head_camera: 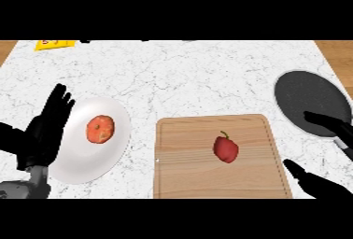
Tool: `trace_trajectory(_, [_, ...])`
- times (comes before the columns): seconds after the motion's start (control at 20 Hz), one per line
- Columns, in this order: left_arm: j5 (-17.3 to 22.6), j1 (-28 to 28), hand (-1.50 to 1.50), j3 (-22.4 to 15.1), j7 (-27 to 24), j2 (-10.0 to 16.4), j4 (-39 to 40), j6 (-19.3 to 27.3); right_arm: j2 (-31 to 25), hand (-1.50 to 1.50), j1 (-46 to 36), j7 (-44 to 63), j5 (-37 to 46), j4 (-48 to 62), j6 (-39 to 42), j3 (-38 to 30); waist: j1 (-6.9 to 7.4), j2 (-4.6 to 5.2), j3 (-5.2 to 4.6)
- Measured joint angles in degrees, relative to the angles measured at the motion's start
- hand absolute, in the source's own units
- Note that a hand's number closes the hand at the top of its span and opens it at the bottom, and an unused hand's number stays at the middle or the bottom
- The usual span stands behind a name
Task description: Pick the bell pepper from the cutting board and place it in the pan
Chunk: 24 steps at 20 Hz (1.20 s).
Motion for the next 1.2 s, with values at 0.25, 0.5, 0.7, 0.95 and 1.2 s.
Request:
trace_trajectory(0.25, [-0.05, -2.73, 0.00, -0.14, 1.08, -0.57, 0.71, -1.02, -4.96, -1.50, -1.18, 11.11, 6.20, -9.41, 8.26, 1.98, 1.58, 0.43, 0.05])
trace_trajectory(0.5, [-0.44, -4.13, 0.00, -0.60, 2.11, -1.17, 0.54, -1.71, -7.45, -1.50, -10.17, 22.73, 6.87, -9.24, 19.34, 5.47, 3.31, 0.76, 0.03])
trace_trajectory(0.7, [-0.67, -5.50, 0.00, -0.63, 2.28, -1.54, 1.69, -2.41, -7.81, -1.50, -18.18, 30.63, 7.13, -6.25, 28.33, 10.09, 4.10, 0.94, 0.01])
trace_trajectory(0.95, [-1.04, -6.02, 0.00, -0.54, 2.61, -1.86, 1.63, -2.61, -3.78, -1.50, -26.34, 37.43, 5.10, -0.02, 36.67, 16.81, 4.62, 0.96, 0.00])
trace_trajectory(1.2, [-1.03, -6.34, 0.00, -0.02, 3.23, -1.88, 1.27, -2.50, -0.65, -1.50, -28.53, 39.96, -0.30, 6.60, 41.64, 20.68, 4.52, 0.90, -0.01])
